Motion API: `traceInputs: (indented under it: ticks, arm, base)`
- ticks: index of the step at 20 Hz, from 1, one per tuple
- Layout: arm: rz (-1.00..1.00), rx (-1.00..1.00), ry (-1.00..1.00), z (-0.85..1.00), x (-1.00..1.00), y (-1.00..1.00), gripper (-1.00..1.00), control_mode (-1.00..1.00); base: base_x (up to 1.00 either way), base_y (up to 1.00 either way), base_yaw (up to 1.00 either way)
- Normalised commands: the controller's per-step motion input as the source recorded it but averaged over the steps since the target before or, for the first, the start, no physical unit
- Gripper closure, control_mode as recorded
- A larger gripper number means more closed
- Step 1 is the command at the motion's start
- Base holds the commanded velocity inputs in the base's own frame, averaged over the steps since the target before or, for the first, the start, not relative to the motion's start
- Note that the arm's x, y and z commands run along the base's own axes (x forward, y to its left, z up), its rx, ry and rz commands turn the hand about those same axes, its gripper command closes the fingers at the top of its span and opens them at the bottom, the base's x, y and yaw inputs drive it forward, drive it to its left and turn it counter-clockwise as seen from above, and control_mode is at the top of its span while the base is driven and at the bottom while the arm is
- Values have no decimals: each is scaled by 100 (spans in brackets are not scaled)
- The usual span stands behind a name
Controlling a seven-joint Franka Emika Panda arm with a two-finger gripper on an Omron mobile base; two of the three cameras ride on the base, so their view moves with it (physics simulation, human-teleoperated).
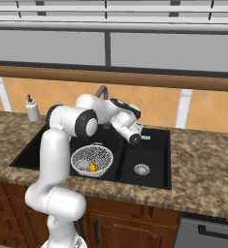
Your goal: Put the colander in the sink, put the tangerine in the colander, and turn on the sink faucet and pour water over the colander.
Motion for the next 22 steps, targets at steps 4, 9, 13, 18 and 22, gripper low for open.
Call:
traceInputs:
  ticks: [4, 9, 13, 18, 22]
  arm:
    - [0, 0, 0, 0, 30, 19, -100, -100]
    - [0, 0, 0, 0, 32, 13, -100, -100]
    - [0, 0, 0, 0, 32, 9, -100, -100]
    - [0, 0, 0, 0, 25, 3, -100, -100]
    - [0, 0, 0, 0, 16, 0, -100, -100]
  base:
    - [0, 0, 0]
    - [0, 0, 0]
    - [0, 0, 0]
    - [0, 0, 0]
    - [0, 0, 0]
